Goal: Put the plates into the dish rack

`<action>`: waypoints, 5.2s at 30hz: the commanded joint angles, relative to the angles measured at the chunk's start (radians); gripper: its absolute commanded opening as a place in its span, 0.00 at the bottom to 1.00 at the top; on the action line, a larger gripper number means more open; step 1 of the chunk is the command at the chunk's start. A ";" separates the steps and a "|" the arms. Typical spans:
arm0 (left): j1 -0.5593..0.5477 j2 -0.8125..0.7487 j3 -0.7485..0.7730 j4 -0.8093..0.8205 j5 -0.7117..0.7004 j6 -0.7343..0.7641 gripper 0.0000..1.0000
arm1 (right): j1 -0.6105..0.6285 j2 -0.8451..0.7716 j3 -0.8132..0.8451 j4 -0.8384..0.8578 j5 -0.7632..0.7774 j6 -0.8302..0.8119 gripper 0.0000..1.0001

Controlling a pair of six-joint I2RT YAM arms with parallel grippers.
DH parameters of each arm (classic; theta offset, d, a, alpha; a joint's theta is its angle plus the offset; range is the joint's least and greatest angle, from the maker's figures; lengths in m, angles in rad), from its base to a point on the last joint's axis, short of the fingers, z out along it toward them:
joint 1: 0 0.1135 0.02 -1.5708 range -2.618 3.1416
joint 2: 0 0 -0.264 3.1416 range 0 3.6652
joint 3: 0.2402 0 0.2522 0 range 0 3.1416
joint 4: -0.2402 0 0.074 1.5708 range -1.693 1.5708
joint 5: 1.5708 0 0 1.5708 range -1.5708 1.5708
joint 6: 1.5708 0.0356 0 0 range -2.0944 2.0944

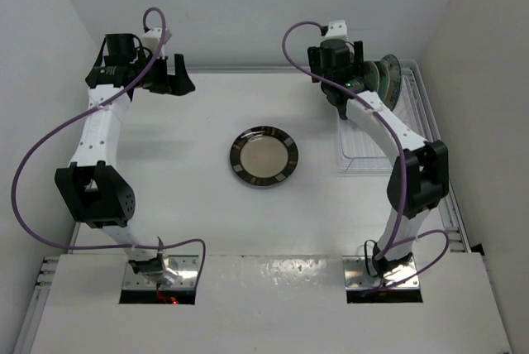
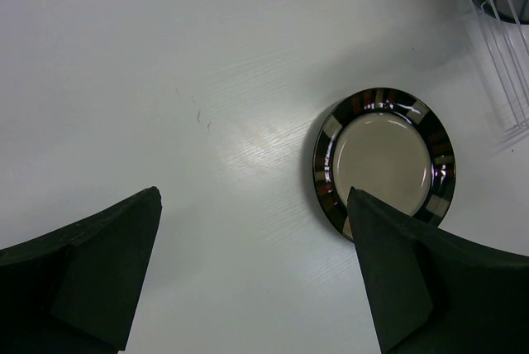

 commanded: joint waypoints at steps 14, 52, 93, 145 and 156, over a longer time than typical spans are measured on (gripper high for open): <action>0.009 -0.029 -0.002 0.008 0.021 0.010 1.00 | 0.000 -0.121 0.046 -0.032 -0.117 0.030 0.93; -0.040 -0.126 -0.229 -0.087 -0.139 0.197 1.00 | 0.310 -0.396 -0.839 0.054 -0.409 0.704 1.00; -0.049 -0.183 -0.238 -0.087 -0.170 0.206 1.00 | 0.172 -0.047 -0.781 0.396 -0.634 0.899 0.00; -0.031 -0.132 -0.229 -0.087 -0.160 0.206 1.00 | -0.557 -0.445 0.170 0.104 -0.413 -0.213 0.00; -0.022 -0.095 -0.229 -0.087 -0.189 0.206 1.00 | -0.566 -0.377 -0.026 0.290 -0.412 -0.352 0.00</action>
